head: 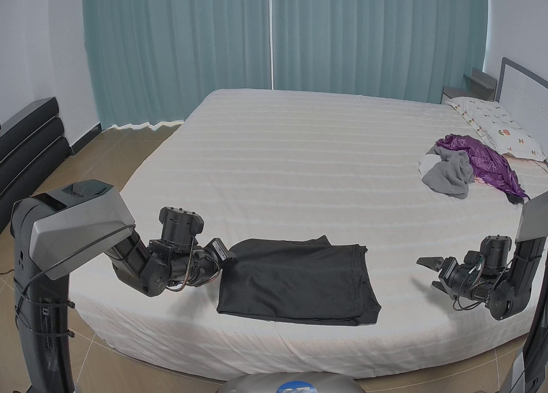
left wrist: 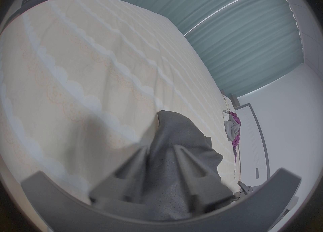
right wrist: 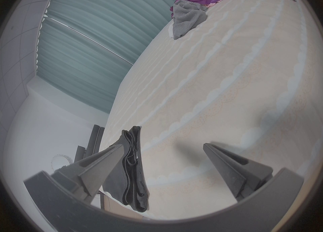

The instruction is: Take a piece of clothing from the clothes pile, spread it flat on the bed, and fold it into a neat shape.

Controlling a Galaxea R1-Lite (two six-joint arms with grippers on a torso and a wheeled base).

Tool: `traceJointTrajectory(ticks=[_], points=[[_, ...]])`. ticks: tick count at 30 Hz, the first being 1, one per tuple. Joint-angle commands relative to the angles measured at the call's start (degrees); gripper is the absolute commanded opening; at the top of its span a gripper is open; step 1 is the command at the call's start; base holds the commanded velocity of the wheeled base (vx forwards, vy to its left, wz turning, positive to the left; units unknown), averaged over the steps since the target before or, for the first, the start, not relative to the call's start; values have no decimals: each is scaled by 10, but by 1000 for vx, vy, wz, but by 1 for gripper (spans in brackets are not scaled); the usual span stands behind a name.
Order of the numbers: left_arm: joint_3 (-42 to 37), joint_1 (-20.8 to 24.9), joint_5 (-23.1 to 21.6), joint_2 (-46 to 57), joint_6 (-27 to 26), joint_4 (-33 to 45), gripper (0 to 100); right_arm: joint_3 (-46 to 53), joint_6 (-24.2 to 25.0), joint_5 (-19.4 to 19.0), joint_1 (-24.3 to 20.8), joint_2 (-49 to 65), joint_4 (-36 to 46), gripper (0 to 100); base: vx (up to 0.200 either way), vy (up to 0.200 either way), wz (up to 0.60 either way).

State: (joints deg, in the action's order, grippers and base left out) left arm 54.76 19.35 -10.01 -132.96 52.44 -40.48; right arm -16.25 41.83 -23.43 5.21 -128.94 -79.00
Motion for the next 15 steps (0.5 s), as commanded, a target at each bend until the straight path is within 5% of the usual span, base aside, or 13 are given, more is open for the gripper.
traceJointTrajectory(ticks=[1,15], points=[[0,0,0,0,0,0,100,0,0,0,0,0,0,100,0,0,0],[-2,-14,5,27,35,5,100,0,1,0,0,3,0,100,0,0,0]])
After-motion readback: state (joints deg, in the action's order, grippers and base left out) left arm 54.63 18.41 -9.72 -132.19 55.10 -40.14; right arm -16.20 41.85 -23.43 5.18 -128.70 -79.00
